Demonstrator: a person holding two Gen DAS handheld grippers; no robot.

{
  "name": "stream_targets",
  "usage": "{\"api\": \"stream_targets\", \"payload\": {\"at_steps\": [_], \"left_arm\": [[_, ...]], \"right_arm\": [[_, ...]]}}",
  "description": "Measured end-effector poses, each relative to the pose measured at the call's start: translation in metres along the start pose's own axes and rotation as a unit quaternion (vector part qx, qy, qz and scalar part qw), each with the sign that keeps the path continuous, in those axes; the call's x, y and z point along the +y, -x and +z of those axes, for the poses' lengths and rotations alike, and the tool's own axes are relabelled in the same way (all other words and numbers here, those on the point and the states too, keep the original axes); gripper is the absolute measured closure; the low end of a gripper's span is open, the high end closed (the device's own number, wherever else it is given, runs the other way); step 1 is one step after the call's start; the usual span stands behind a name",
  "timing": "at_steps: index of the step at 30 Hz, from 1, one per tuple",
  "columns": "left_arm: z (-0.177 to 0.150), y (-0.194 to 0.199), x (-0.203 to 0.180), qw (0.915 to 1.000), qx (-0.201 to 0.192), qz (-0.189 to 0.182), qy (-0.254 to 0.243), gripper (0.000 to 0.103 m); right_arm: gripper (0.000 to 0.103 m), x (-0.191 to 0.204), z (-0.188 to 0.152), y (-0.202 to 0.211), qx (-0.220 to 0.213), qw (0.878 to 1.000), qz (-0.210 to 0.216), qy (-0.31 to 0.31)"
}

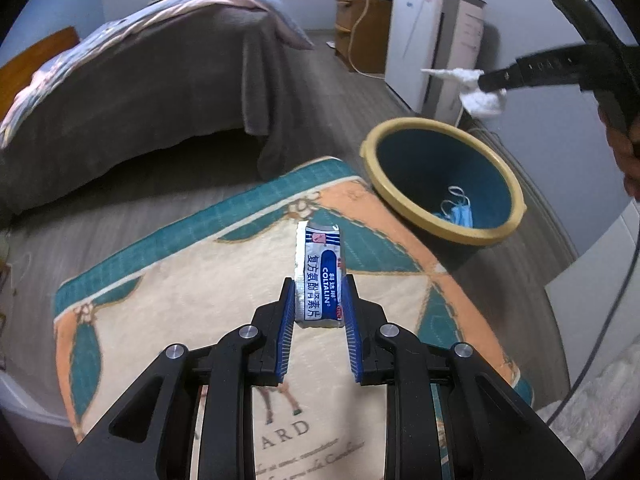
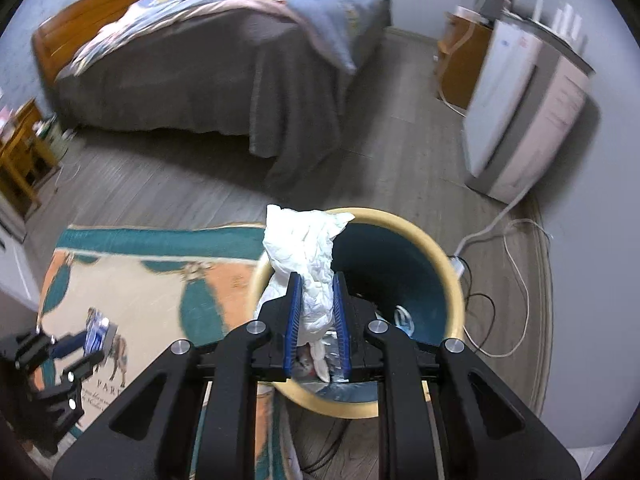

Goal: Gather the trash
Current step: 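Open the right tool to drop the tissue while left tool drops the box into the bin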

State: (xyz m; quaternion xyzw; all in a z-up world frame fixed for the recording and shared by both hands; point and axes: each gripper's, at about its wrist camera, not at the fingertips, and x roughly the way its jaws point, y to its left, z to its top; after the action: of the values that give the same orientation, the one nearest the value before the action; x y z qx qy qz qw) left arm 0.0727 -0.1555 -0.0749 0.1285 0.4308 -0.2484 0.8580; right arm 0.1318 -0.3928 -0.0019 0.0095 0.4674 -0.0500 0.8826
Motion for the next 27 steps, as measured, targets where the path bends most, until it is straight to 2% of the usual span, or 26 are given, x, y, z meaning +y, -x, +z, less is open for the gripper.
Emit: {"api": "stream_targets", "payload": {"at_steps": [6, 13, 17, 22, 24, 25, 26, 27], "left_arm": [[0.007, -0.004, -0.037, 0.9995, -0.004, -0.021, -0.022, 0.079], [0.044, -0.023, -0.08, 0.9973, -0.01, -0.069, -0.026, 0.079], [0.074, -0.042, -0.102, 0.9961, -0.007, -0.068, -0.055, 0.079], [0.102, -0.074, -0.11, 0.9965, -0.003, -0.051, -0.066, 0.078], [0.109, -0.084, -0.109, 0.9971, -0.014, -0.048, -0.058, 0.068], [0.112, -0.089, -0.108, 0.9975, -0.016, -0.046, -0.052, 0.053], [0.113, -0.091, -0.108, 0.9977, -0.018, -0.044, -0.048, 0.045], [0.114, -0.093, -0.107, 0.9979, -0.02, -0.041, -0.046, 0.044]], "right_arm": [[0.088, -0.034, -0.008, -0.024, 0.027, 0.999, -0.015, -0.035], [0.088, -0.065, -0.022, -0.051, 0.062, 0.995, -0.024, -0.074], [0.087, -0.075, -0.028, -0.065, 0.075, 0.993, -0.021, -0.09], [0.086, -0.079, -0.021, -0.065, 0.05, 0.994, -0.016, -0.098], [0.075, -0.081, -0.017, -0.063, 0.034, 0.994, -0.014, -0.107], [0.066, -0.083, -0.016, -0.062, 0.028, 0.993, -0.016, -0.114], [0.063, -0.085, -0.016, -0.061, 0.025, 0.992, -0.017, -0.119], [0.063, -0.087, -0.017, -0.062, 0.025, 0.992, -0.018, -0.122]]}}
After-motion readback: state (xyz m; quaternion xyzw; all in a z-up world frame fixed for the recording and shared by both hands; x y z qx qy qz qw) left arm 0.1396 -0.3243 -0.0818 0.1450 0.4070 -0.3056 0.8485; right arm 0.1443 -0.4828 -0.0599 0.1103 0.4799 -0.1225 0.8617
